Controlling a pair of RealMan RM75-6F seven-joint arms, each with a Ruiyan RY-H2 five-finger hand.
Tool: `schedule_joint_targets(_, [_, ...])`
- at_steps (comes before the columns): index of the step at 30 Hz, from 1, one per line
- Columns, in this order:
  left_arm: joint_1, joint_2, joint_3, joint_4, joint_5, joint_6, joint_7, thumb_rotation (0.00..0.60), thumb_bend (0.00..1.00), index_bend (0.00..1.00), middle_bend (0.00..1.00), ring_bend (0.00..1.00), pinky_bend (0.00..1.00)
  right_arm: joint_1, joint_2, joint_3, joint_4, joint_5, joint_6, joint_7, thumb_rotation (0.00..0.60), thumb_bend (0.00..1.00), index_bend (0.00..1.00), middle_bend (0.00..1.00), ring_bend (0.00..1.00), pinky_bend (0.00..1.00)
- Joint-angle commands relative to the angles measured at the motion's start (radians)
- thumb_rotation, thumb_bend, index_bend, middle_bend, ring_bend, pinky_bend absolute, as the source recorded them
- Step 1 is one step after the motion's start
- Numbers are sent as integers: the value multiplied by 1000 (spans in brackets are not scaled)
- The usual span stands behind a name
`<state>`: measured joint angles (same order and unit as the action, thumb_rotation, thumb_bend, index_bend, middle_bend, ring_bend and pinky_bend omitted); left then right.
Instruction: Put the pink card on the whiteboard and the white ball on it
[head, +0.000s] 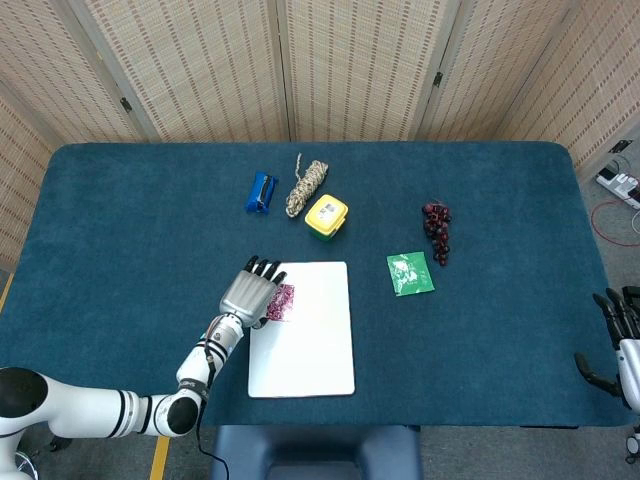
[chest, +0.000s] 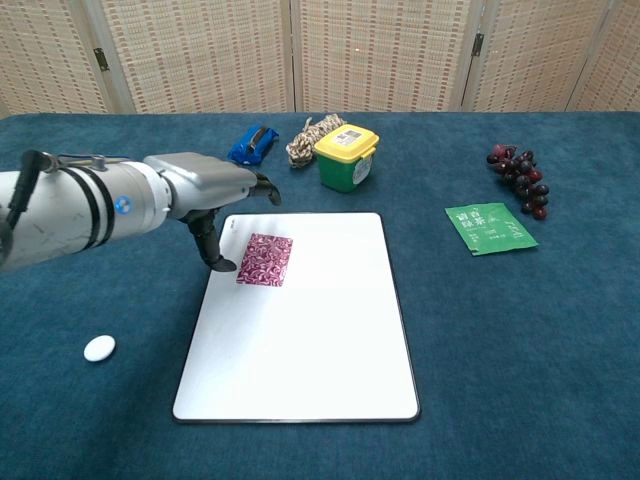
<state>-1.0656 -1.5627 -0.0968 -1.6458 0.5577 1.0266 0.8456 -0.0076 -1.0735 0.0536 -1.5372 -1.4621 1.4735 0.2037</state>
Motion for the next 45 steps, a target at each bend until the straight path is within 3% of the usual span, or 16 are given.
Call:
schedule_joint_targets(1, [34, 41, 25, -38, 50, 22, -32, 600, 302, 179, 64, 75, 0, 2, 1, 1, -2, -2, 0, -3, 600, 364, 1, 44, 90, 42])
schedule_joint_targets(10, [138, 130, 106, -99, 277, 83, -137, 600, 311, 296, 120, 118, 0, 13, 5, 2, -17, -14, -4, -19, 600, 364, 1, 44, 90, 42])
schedule_joint_targets(20, [256, 190, 213, -143, 532, 161, -186, 600, 313, 314, 139, 132, 0, 17, 6, -2, -35, -23, -1, -36, 600, 364, 1, 44, 90, 42])
schedule_joint_targets(30, [356, 244, 296, -149, 676, 196, -204, 600, 319, 351, 156, 144, 0, 16, 14, -4, -54, -39, 14, -48, 600, 364, 1, 44, 90, 42])
schedule_joint_targets(39, [438, 220, 328, -112, 761, 198, -217, 600, 319, 377, 161, 148, 0, 18, 12, -9, -63, -53, 19, -57, 600, 365, 1, 44, 90, 42])
schedule_joint_targets(45, [465, 178, 311, -63, 780, 174, -219, 600, 318, 398, 168, 156, 0, 13, 13, -13, -68, -59, 31, -60, 600, 364, 1, 44, 91, 42])
